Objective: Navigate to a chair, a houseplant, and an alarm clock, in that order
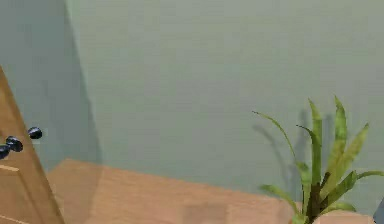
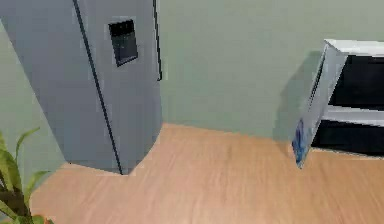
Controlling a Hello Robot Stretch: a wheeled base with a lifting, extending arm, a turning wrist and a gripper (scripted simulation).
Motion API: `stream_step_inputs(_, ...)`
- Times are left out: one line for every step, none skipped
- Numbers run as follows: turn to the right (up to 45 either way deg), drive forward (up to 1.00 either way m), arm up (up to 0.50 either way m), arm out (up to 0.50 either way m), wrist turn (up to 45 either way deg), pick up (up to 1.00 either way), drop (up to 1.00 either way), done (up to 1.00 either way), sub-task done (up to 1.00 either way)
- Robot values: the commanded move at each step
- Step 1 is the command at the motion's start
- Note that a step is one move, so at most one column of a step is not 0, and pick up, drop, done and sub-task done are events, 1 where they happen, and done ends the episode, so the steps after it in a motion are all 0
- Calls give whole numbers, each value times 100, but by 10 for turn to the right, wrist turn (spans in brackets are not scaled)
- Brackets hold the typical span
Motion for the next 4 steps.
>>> stream_step_inputs(-450, 0, 0, 0, 0, 0, 0, 0, 0)
stream_step_inputs(-450, 0, 0, 0, 0, 0, 0, 0, 0)
stream_step_inputs(0, 100, 0, 0, 0, 0, 0, 0, 0)
stream_step_inputs(-30, 0, 0, 0, 0, 0, 0, 0, 0)
